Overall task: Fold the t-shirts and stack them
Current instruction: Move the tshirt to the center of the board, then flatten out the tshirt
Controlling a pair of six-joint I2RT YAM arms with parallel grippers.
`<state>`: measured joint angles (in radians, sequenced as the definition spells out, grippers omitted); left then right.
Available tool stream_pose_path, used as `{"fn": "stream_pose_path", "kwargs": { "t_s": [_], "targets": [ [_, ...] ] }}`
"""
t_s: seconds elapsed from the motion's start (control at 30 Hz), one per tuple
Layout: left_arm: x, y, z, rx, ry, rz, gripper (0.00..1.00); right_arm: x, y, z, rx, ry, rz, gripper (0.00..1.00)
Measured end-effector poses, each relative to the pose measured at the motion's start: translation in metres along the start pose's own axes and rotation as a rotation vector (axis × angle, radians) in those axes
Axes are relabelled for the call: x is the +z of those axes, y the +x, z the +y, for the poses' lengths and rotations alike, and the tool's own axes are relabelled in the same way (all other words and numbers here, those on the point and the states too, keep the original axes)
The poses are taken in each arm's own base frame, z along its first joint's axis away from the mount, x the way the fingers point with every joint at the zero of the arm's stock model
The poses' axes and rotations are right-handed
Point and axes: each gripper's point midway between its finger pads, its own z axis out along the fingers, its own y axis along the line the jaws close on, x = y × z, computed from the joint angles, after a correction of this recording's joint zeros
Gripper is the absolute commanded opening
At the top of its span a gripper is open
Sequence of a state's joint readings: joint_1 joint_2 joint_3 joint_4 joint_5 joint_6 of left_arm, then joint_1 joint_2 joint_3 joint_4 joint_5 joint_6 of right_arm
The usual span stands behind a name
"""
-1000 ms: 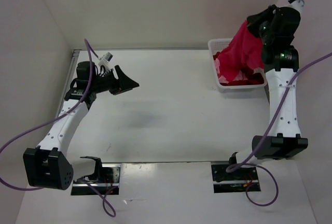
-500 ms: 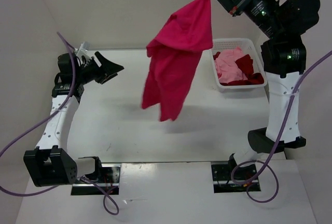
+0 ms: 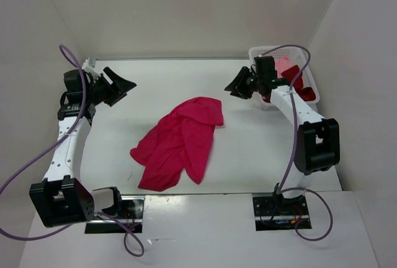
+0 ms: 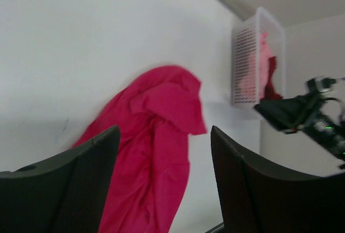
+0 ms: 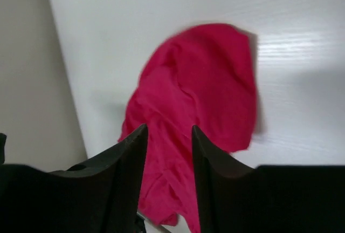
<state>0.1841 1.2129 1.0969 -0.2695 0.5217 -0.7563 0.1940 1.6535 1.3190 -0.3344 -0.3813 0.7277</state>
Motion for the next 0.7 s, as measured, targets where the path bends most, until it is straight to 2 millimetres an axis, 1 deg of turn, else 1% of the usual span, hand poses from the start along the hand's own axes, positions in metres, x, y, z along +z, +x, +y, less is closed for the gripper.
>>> {"fn": "stream_pose_path", "kwargs": {
  "t_s": [0.03,0.07,0.1,0.17,0.2,0.23,0.27,0.3,0.33,0.4,0.43,0.5,0.53,0.6,0.67,0.7],
  "targets": [
    [0.002,0.006,0.008,-0.001,-0.025,0.008,0.76,0.001,0.004,-0.010,-0.001,0.038,0.006,0.46],
    [0.005,0.016,0.020,-0.006,-0.059,0.030,0.76,-0.002,0.003,-0.012,-0.012,0.056,-0.009,0.46],
    [0.007,0.027,0.031,-0.016,-0.091,0.054,0.76,-0.007,0.001,-0.011,-0.029,0.063,-0.031,0.41],
    [0.011,0.050,0.056,-0.036,-0.160,0.109,0.76,-0.020,-0.002,0.001,-0.072,0.047,-0.077,0.31],
    [0.011,0.065,0.070,-0.050,-0.201,0.140,0.76,-0.029,0.003,0.008,-0.094,0.035,-0.089,0.20],
    [0.010,0.076,0.082,-0.059,-0.235,0.167,0.77,-0.034,0.011,0.014,-0.118,0.025,-0.091,0.14],
    [0.008,0.090,0.095,-0.078,-0.277,0.197,0.77,-0.037,0.025,0.020,-0.145,0.018,-0.084,0.10],
    [0.006,0.100,0.104,-0.093,-0.308,0.219,0.77,-0.036,0.042,0.025,-0.172,0.011,-0.061,0.08],
    [0.003,0.110,0.114,-0.108,-0.343,0.240,0.77,-0.032,0.064,0.029,-0.201,0.008,-0.027,0.06],
    [-0.002,0.124,0.127,-0.128,-0.388,0.268,0.79,-0.020,0.115,0.033,-0.255,0.007,0.081,0.06],
    [-0.004,0.130,0.132,-0.135,-0.407,0.280,0.79,-0.014,0.140,0.032,-0.283,0.015,0.134,0.14],
    [-0.007,0.141,0.141,-0.148,-0.441,0.303,0.79,-0.002,0.181,0.028,-0.329,0.043,0.227,0.29],
    [-0.008,0.145,0.144,-0.152,-0.450,0.313,0.79,0.004,0.200,0.027,-0.353,0.053,0.264,0.39],
    [-0.007,0.153,0.150,-0.160,-0.469,0.335,0.79,0.013,0.226,0.020,-0.393,0.079,0.319,0.44],
    [-0.005,0.163,0.155,-0.164,-0.486,0.365,0.79,0.021,0.241,0.014,-0.415,0.105,0.352,0.46],
    [-0.003,0.168,0.158,-0.162,-0.498,0.379,0.78,0.027,0.244,0.010,-0.420,0.122,0.359,0.48]
  ]
}}
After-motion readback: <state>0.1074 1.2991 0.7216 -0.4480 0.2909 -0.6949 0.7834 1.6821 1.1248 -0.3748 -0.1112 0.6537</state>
